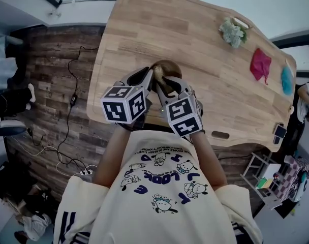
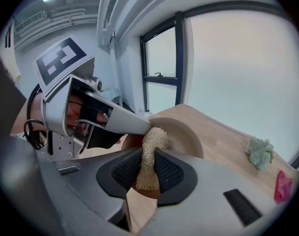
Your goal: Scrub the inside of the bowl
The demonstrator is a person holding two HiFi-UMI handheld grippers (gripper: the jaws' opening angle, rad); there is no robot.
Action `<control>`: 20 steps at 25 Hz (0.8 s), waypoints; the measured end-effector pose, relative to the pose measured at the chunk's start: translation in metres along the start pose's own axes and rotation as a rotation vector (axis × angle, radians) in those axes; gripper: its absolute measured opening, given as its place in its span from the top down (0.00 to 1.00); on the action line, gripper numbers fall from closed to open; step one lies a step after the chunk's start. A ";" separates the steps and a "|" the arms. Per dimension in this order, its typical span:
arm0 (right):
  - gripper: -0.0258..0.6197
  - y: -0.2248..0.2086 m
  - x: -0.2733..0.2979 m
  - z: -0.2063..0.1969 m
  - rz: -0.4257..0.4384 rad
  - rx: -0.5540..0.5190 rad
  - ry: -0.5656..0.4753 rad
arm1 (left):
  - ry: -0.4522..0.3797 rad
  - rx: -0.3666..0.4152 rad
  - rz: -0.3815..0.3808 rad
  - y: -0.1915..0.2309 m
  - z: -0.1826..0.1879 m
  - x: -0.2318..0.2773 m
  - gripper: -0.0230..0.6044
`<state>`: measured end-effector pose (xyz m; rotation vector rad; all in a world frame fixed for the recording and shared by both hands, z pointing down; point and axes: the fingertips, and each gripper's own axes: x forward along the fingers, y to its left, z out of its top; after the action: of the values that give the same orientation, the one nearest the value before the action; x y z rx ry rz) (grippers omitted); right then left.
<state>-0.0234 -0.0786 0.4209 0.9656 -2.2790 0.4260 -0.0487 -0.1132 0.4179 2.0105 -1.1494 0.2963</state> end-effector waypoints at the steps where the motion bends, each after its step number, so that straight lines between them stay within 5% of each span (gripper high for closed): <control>1: 0.84 0.001 -0.001 0.000 0.017 0.000 0.003 | 0.002 -0.004 -0.005 0.000 -0.001 0.000 0.86; 6: 0.84 -0.005 -0.003 -0.006 0.054 0.045 0.029 | 0.008 -0.029 -0.019 -0.002 -0.005 0.000 0.86; 11: 0.84 -0.025 -0.003 -0.006 -0.105 0.093 0.010 | 0.009 -0.032 0.006 -0.006 -0.005 0.004 0.86; 15: 0.84 -0.042 -0.008 -0.007 -0.243 0.045 -0.003 | 0.012 -0.051 -0.005 -0.006 -0.009 0.004 0.86; 20: 0.84 -0.052 -0.012 -0.009 -0.309 -0.124 0.032 | 0.030 -0.102 -0.025 -0.005 -0.018 0.007 0.86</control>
<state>0.0242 -0.1034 0.4225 1.2118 -2.0544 0.1638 -0.0376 -0.1038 0.4311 1.9235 -1.0982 0.2489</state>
